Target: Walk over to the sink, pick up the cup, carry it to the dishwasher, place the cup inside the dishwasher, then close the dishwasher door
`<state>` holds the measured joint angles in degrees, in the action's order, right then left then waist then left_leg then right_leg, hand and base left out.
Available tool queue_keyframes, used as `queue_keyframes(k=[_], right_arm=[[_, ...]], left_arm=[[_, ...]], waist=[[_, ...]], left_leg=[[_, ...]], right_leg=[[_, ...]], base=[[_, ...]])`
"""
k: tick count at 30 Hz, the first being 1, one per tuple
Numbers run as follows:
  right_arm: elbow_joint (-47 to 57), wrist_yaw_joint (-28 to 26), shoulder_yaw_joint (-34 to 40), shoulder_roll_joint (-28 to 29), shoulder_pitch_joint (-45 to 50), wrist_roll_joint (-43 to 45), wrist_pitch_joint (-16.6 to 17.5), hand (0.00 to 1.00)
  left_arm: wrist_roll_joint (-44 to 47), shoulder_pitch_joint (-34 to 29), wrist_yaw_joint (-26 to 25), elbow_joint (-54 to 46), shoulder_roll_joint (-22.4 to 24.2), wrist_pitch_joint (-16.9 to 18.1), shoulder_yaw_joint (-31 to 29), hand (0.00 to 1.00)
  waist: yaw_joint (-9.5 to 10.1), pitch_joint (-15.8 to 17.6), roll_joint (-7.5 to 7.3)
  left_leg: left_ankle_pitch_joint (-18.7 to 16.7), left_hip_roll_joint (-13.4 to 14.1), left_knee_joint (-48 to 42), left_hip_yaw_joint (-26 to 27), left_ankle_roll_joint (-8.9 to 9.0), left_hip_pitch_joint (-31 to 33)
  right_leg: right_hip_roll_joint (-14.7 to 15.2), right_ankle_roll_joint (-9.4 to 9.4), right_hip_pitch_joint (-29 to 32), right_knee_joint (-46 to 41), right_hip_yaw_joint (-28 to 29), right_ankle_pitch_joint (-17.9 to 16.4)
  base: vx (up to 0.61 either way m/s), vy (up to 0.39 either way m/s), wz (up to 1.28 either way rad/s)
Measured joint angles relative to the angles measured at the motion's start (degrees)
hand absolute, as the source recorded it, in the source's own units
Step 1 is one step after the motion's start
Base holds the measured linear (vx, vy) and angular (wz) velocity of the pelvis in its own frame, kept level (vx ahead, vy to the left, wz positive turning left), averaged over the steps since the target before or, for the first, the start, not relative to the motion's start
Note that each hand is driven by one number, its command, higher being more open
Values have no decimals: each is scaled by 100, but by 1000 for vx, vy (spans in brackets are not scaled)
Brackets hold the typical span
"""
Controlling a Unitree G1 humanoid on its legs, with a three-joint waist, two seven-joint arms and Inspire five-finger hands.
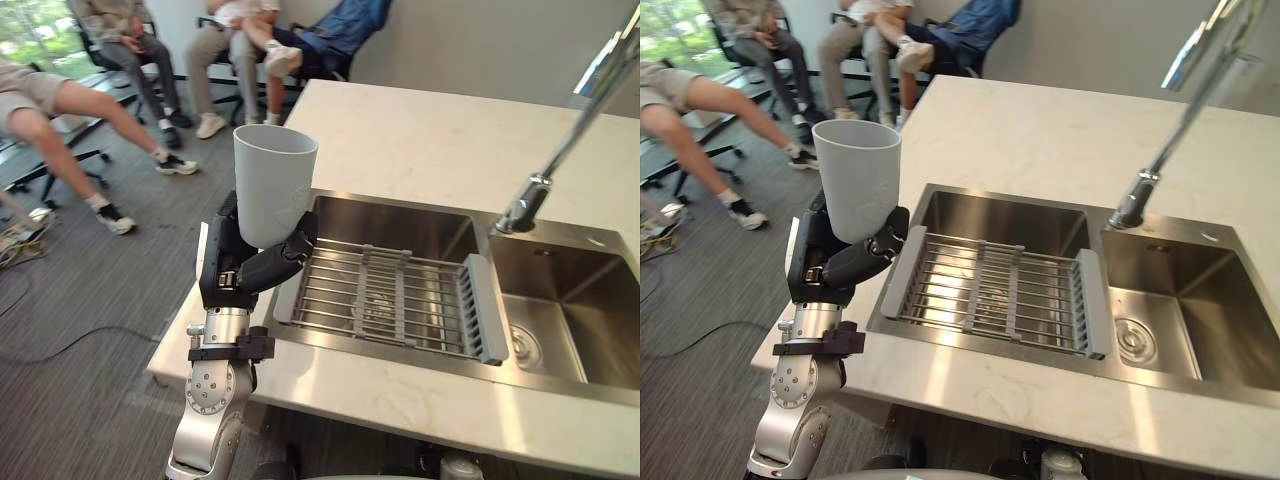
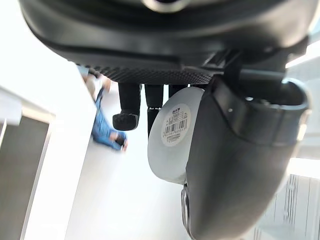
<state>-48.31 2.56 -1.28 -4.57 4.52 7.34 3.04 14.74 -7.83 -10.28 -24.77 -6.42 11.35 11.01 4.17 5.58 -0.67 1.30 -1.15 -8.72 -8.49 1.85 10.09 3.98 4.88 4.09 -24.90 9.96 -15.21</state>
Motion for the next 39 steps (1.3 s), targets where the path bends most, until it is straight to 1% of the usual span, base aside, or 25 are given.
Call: queue_keyframes(k=[1, 2, 3, 4, 5, 6, 7, 8, 9, 10, 11, 12, 13, 15, 16, 17, 19, 22, 24, 26, 28, 31, 33, 37, 39], right_arm=[[138, 25, -96, 0, -21, 16, -2, 100], [219, 35, -160, -39, -97, 29, -1, 100], [260, 40, -166, -44, -150, 38, 20, 100], [260, 50, -189, -36, -203, 37, 24, 100], [241, 56, -193, -24, -270, 35, 22, 100], [177, 100, -184, -6, -291, 34, 25, 100], [198, 175, -112, -2, -303, 36, 33, 100], [202, 201, -68, -31, -302, 38, 32, 100], [212, 246, -2, -139, -275, 49, 12, 100], [240, 250, 9, -170, -249, 50, 12, 100], [327, 260, 102, -193, -174, 51, 14, 100], [370, 286, 111, -226, -146, 53, 14, 100], [391, 289, 111, -228, -147, 53, 14, 100], [481, 284, 117, -193, -132, 60, 26, 100], [516, 272, 195, -173, -123, 65, 33, 100], [518, 263, 257, -139, -121, 66, 33, 100], [505, 263, 346, 41, -106, 104, 33, 100], [612, 141, 279, 107, 53, 144, 59, 100], [841, -103, 283, -19, 170, 139, 150, 100], [849, -147, 386, -236, 255, -56, 355, 100], [590, 55, 648, -426, 282, -314, 428, 100], [349, 246, 741, -529, 314, -486, 425, 100], [353, 244, 687, -511, 381, -565, 426, 100], [376, 197, 260, -369, 598, -928, 435, 100], [482, 82, 124, -288, 693, -897, 415, 100]], left_arm=[[0, -18, -34, -42, 53, 2, 99, 0], [2, -29, -50, -52, 147, 8, 202, 0], [7, -37, -68, -51, 211, 7, 335, 0], [33, -39, -82, -51, 218, 7, 458, 0], [83, -35, -84, -30, 165, 7, 594, 0], [111, -5, -85, 21, 134, 7, 665, 0], [110, 56, -78, 45, 96, 4, 815, 0], [110, 81, -58, 44, 93, 4, 894, 0], [110, 92, 5, 41, 121, 5, 1016, 0], [112, 114, 31, 40, 100, 5, 1053, 0], [112, 217, 69, 40, 80, 5, 1147, 0], [117, 363, 128, 41, 81, 5, 1206, 0], [123, 442, 169, 45, 85, 5, 1207, 0], [228, 697, 218, 83, 94, 8, 1213, 0], [237, 834, 220, 179, 135, 16, 1216, 0], [237, 896, 220, 251, 141, 19, 1219, 0], [245, 894, 196, 539, 44, 9, 1180, 0], [281, 797, 162, 676, 22, -21, 1089, 0], [271, 792, 158, 676, -16, -19, 983, 0], [207, 754, 162, 676, -42, -19, 883, 0], [114, 602, 173, 676, -42, -20, 847, 0], [-30, 412, 202, 674, -56, -21, 854, 0], [-44, 301, 189, 674, -99, -23, 846, 0], [-232, 43, 157, 673, -112, -25, 820, 0], [-256, -49, 165, 660, -109, -25, 789, 0]], waist=[[135, 3, 26], [137, 43, 177], [117, 94, 317], [131, 154, 397], [129, 209, 420], [116, 228, 394], [51, 296, 316], [7, 292, 325], [-89, 312, 298], [-99, 313, 297], [-129, 302, 311], [-197, 283, 335], [-230, 278, 345], [-319, 214, 428], [-371, 162, 504], [-376, 124, 545], [-337, 56, 454], [-326, 17, 437], [-330, 15, 439], [-346, 1, 429], [-367, -49, 401], [-371, -79, 371], [-365, -96, 348], [-353, -221, 323], [-351, -237, 317]], left_leg=[[181, 11, -32, -222, 152, 243], [317, 106, -31, -503, 258, 444], [463, 221, 70, -806, 372, 549], [571, 320, 280, -967, 330, 541], [406, 566, 570, -730, 123, 540], [177, 636, 608, -490, -90, 581], [122, 616, 333, 162, -90, 834], [120, 584, 149, 455, -96, 916], [19, 543, -526, 1014, -152, 975], [-46, 543, -731, 1181, -139, 931], [-200, 577, -989, 1434, -90, 709], [-387, 671, -1042, 1653, -66, 419], [-427, 719, -999, 1734, -41, 241], [-451, 819, -242, 1957, 81, -525], [-342, 824, 353, 1965, 243, -750], [-341, 821, 511, 1964, 245, -781], [-276, 669, 645, 1873, 255, -858], [-255, 515, 648, 1846, 223, -963], [-222, 484, 679, 1851, 175, -955], [-170, 472, 741, 1841, 102, -959], [-73, 458, 873, 1765, 75, -999], [50, 445, 1031, 1681, 65, -1019], [82, 448, 1073, 1667, 63, -1027], [83, 442, 1098, 1644, 62, -1023], [89, 421, 1114, 1609, 53, -1023]], right_leg=[[-59, -122, 0, 281, -81, -139], [-205, -178, 30, 445, -311, -93], [-359, -277, 33, 568, -588, 3], [-476, -371, 31, 594, -790, 76], [-562, -522, 13, 698, -1048, 207], [-536, -589, 2, 844, -1185, 306], [-378, -632, 8, 1036, -1497, 439], [-290, -640, 23, 1093, -1655, 500], [-148, -647, 19, 1250, -1957, 662], [-93, -642, 17, 1309, -2047, 689], [-11, -629, 7, 1384, -2260, 743], [48, -605, -2, 1434, -2499, 797], [78, -591, -1, 1441, -2612, 807], [134, -532, -1, 1446, -2942, 841], [127, -460, -5, 1496, -3137, 880], [117, -421, -13, 1530, -3222, 905], [234, -273, -163, 1664, -3350, 1011], [333, -164, -410, 1830, -3450, 1120], [342, -156, -429, 1906, -3457, 1204], [337, -155, -440, 1963, -3470, 1263], [348, -159, -496, 2006, -3547, 1292], [332, -161, -497, 2006, -3634, 1291], [312, -163, -496, 2006, -3650, 1293], [292, -167, -497, 2007, -3673, 1291], [302, -166, -508, 2007, -3702, 1292]], base=[[-179, -292, 110], [-203, -252, 114], [-195, -206, 112], [-255, -237, 111], [-205, -172, 90], [-314, -228, 114], [-212, -143, 107], [-256, -174, 144], [-122, -73, 105], [-186, -74, 117], [-136, -1, 102], [-127, 12, 105], [-99, 39, 100], [-73, 115, 89], [-52, 165, 75], [-54, 198, 68], [-32, 182, 40], [-29, 127, 26], [-70, 89, 4], [-70, 48, 3], [-58, 12, 14], [-43, -8, 16], [-13, -3, 5], [17, 0, 2], [23, 11, 8]])
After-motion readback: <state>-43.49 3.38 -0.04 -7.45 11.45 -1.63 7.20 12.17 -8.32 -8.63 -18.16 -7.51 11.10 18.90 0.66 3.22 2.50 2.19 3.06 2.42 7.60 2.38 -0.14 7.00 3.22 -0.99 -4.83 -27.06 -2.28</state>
